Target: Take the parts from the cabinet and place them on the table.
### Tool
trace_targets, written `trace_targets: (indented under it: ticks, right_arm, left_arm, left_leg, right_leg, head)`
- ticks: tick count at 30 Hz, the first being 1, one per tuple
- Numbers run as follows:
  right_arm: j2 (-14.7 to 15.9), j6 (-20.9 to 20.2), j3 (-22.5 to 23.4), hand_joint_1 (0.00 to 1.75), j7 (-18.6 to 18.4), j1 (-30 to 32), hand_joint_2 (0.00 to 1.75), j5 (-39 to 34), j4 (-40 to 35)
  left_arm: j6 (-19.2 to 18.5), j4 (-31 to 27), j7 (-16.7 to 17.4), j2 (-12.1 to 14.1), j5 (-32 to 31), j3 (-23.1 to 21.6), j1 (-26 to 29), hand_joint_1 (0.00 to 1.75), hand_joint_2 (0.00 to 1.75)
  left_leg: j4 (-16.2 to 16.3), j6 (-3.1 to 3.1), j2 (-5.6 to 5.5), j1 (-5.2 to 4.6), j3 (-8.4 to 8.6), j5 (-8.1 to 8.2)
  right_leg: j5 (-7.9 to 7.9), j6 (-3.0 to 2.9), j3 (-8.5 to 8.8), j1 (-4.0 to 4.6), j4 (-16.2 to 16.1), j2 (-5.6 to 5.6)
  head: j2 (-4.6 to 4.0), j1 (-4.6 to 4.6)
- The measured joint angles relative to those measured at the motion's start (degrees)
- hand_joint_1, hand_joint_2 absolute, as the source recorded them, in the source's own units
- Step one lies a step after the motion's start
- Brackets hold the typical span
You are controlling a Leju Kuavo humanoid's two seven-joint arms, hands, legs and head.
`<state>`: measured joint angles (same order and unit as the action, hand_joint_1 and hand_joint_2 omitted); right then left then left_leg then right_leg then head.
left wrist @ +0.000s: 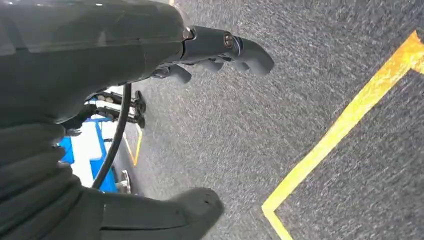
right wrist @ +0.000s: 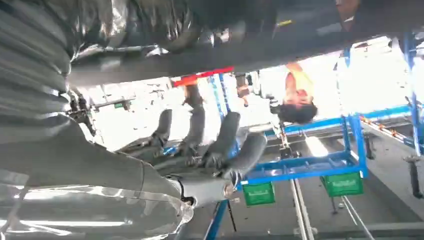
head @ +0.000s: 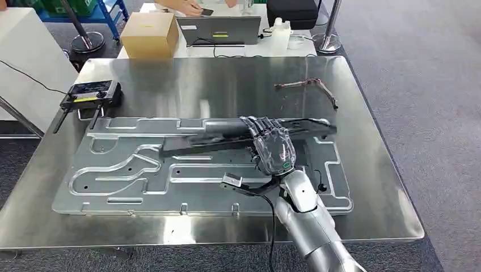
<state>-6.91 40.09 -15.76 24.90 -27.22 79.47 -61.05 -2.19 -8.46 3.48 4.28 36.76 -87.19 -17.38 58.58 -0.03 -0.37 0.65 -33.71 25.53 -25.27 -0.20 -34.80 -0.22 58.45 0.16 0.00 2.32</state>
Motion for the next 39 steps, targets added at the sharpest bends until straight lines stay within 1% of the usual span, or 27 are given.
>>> trace_targets:
  ticks: [11, 29, 33, 39]
  right_arm:
    - [0.0, 0.0, 0.0, 0.0, 0.15, 0.05, 1.75, 0.0, 0.0]
    - [0.0, 0.0, 0.0, 0.0, 0.17, 0.23, 1.75, -0.09, -0.04]
    - [-0.02, 0.0, 0.0, 0.0, 1.29, 0.48, 1.75, -2.29, -0.02]
    - [-0.26, -0.02, 0.0, 0.0, 1.36, 0.74, 1.75, -4.33, 1.92]
  left_arm:
    - [1.07, 0.0, 0.72, 0.0, 0.41, 0.0, -0.02, 0.0, 0.0]
    - [1.27, 0.0, 0.81, 0.0, 0.41, 0.0, -0.02, 0.0, 0.0]
    - [1.44, 0.0, 0.72, 0.0, 0.52, 0.0, -0.02, 0.0, 0.0]
    - [2.12, 0.0, 0.63, 0.0, 1.46, 0.0, -0.01, 0.0, 0.0]
  left_leg:
    - [0.0, 0.0, 0.0, 0.0, 0.01, 0.0]
    - [0.0, 0.0, 0.0, 0.0, 0.02, 0.0]
    - [0.0, 0.0, 0.0, 0.0, 0.01, 0.0]
    - [0.0, 0.0, -0.01, 0.0, 0.01, 0.0]
  right_leg:
    - [0.0, 0.0, 0.0, 0.0, 0.0, 0.02]
    - [0.0, 0.0, 0.0, 0.0, 0.0, 0.02]
    - [0.0, 0.0, 0.0, 0.0, 0.0, 0.02]
    - [0.0, 0.0, 0.01, 0.0, 0.0, 0.02]
  head:
    - [-0.02, 0.0]
    - [-0.02, 0.0]
    - [0.0, 0.0]
    - [-0.02, 0.0]
